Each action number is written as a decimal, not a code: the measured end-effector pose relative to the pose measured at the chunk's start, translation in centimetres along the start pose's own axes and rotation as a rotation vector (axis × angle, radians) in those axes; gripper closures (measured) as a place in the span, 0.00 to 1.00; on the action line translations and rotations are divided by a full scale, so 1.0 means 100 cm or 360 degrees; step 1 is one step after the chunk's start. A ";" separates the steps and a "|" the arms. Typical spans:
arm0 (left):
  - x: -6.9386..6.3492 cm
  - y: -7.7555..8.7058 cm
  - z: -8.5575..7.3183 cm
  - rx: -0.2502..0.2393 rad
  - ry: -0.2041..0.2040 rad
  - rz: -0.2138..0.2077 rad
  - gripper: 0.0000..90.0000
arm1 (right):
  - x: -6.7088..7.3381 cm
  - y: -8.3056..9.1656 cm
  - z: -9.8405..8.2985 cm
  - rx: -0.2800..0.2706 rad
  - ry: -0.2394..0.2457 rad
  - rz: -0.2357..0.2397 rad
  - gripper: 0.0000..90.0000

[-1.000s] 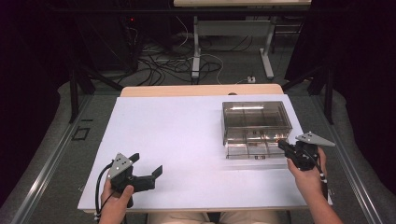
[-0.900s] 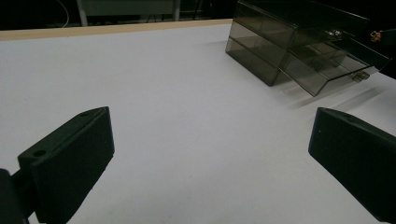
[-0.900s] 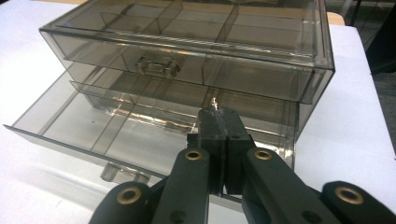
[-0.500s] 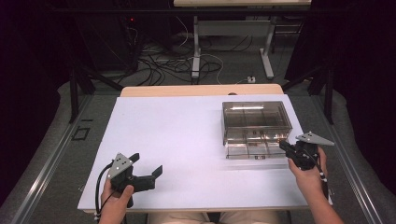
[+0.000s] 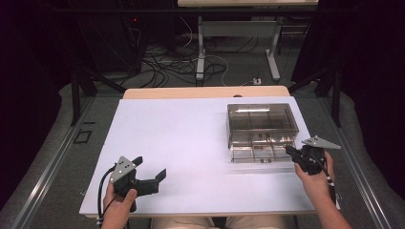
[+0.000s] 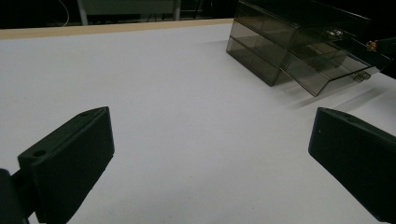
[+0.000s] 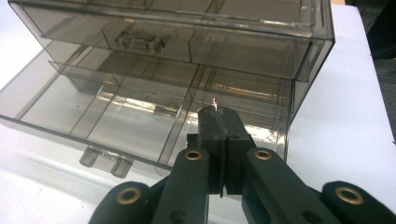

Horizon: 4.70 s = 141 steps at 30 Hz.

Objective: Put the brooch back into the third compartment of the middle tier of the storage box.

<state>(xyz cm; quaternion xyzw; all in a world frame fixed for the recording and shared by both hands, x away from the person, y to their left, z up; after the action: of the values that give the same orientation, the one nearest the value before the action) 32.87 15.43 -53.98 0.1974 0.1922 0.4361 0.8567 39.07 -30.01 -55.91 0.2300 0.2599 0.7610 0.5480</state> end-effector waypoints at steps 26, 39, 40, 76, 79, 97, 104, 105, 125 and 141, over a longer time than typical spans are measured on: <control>-0.001 -0.002 0.001 -0.0003 0.0000 -0.0010 0.00 | -0.001 -0.001 -0.003 -0.0013 0.0043 0.0000 0.96; -0.002 -0.003 0.001 0.0000 0.0003 -0.0014 0.00 | 0.001 0.000 0.002 -0.0072 0.0141 -0.0029 0.81; -0.002 -0.003 0.001 -0.0001 0.0002 -0.0015 0.00 | 0.001 0.001 0.002 -0.0073 0.0155 -0.0029 0.78; 0.000 -0.002 0.001 -0.0002 -0.0004 -0.0001 0.00 | 0.021 0.017 0.011 -0.0110 0.0118 0.0046 0.00; -0.001 -0.002 0.001 -0.0007 0.0005 0.0004 0.00 | 0.023 0.020 0.013 -0.0098 0.0109 0.0062 0.00; 0.001 -0.001 0.002 -0.0030 -0.0004 0.0028 0.00 | 0.045 0.035 0.010 -0.0047 0.0209 0.0129 0.00; 0.000 -0.002 0.001 -0.0016 -0.0003 0.0035 0.00 | 0.061 0.040 0.007 -0.0046 0.0272 0.0169 0.00; 0.000 -0.002 0.001 -0.0017 -0.0015 0.0041 0.00 | 0.066 0.041 0.006 -0.0046 0.0277 0.0185 0.00; -0.003 -0.005 -0.001 0.0014 -0.0026 0.0016 0.00 | 0.103 0.021 -0.012 0.0003 0.0355 0.0279 0.00; -0.004 -0.004 -0.002 0.0031 -0.0033 -0.0003 0.00 | 0.125 0.012 -0.020 -0.0048 0.0392 0.0354 0.00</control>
<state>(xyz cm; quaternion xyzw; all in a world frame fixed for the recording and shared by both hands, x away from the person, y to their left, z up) 32.82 14.91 -54.31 0.2101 0.1879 0.4313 0.8570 33.26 -18.73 -55.82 0.1541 0.2868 0.8432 0.4278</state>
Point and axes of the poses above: each handheld gripper's, and its own axes: y roughly backward along the jaws, z roughly out of its top, x roughly to its left, the point moved 9 cm from there along -y, roughly forward along the jaws, and after that the axes turned 7 degrees about x, right-handed, at the moved point
